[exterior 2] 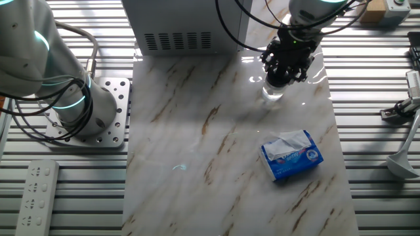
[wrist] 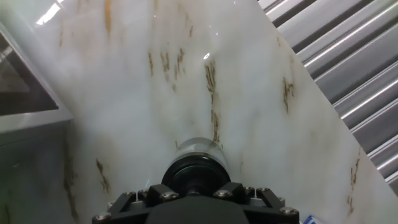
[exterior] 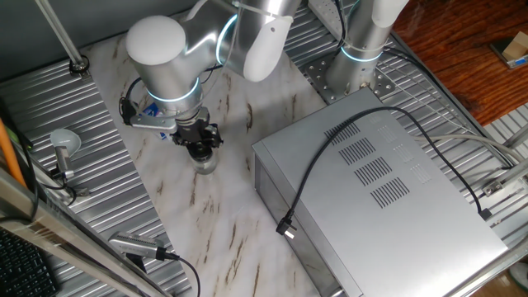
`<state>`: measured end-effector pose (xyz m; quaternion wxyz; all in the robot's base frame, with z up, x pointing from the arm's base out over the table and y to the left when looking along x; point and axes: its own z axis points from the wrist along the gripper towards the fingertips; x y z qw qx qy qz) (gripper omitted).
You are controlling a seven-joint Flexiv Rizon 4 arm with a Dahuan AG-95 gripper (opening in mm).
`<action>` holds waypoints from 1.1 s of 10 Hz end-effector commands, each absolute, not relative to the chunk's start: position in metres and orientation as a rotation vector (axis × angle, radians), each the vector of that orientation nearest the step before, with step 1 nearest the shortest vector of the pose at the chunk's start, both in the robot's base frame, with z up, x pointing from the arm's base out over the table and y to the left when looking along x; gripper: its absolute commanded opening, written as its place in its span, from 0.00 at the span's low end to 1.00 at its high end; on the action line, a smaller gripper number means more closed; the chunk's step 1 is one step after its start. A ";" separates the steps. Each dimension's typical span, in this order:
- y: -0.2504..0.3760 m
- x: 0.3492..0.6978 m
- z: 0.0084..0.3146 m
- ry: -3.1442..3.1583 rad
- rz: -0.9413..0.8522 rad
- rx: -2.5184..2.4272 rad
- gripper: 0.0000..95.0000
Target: Unscrew the lid from the jar
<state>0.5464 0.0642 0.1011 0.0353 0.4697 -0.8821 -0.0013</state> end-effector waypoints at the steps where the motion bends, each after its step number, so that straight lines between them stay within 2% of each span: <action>1: 0.065 0.547 0.100 -2.791 -0.009 1.285 0.40; 5: 0.065 0.547 0.101 -2.935 -0.020 0.924 0.40; 10: 0.065 0.547 0.101 -2.945 -0.017 0.897 0.40; 11: 0.065 0.547 0.101 -2.950 -0.017 0.896 0.60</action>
